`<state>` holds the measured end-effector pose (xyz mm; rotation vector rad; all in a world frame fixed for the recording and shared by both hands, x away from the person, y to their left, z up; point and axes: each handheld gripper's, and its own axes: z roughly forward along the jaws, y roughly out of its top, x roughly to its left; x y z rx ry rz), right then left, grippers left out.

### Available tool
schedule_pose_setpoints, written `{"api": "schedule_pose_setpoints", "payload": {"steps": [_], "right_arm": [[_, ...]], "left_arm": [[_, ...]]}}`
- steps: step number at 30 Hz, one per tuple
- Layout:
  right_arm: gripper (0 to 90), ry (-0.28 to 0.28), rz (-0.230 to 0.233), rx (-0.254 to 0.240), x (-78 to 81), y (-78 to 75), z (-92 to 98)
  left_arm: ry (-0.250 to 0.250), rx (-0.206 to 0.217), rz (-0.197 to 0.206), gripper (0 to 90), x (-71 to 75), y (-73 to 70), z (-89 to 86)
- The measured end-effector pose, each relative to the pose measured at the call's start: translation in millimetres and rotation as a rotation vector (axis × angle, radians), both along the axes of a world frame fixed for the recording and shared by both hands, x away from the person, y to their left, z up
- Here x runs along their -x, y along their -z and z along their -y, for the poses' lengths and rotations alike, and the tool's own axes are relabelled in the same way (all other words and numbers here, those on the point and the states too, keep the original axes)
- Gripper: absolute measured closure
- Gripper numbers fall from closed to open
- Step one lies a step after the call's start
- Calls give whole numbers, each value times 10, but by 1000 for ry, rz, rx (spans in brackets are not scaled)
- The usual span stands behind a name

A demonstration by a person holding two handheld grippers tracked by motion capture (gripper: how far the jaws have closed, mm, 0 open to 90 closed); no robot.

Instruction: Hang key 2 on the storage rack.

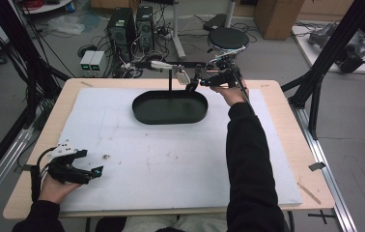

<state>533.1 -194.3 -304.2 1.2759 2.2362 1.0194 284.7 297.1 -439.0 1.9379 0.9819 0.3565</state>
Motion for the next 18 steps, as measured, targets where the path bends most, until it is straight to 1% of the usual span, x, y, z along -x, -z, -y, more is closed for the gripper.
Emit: {"api": "schedule_pose_setpoints", "payload": {"steps": [1, 2, 3, 6, 10, 11, 13, 14, 16, 17, 18], "right_arm": [[88, 2, -9, -3, 3, -1, 13], [66, -8, -11, -10, 11, -8, 29], [7, -4, -5, -11, 21, -15, 32], [7, -17, -13, -39, 49, -41, 48], [7, -35, -18, -27, 102, -71, 41], [7, -40, -30, -28, 122, -84, 39], [8, -48, -29, -16, 162, -105, 38], [8, -47, -27, -18, 184, -113, 40], [8, -56, -9, -57, 262, -112, 61], [8, -52, -7, -54, 296, -103, 61], [8, -53, -9, -39, 322, -92, 62]], "left_arm": [[1, 2, 0, 19, -1, 0, -2], [-4, 4, 0, 19, 0, 1, 0], [-4, 4, -1, 19, -1, 1, -1], [-4, 3, 1, 19, 0, -1, -3], [-2, 3, 1, 19, 2, -4, -6], [-2, 4, 2, 19, 3, -4, -6], [-3, 6, 2, 19, 3, -5, -8], [-3, 7, 3, 19, 3, -6, -9], [-2, 8, 5, 19, 2, -8, -15], [-3, 10, 5, 19, 3, -8, -14], [0, 6, 5, 19, 5, -11, -16]]}}
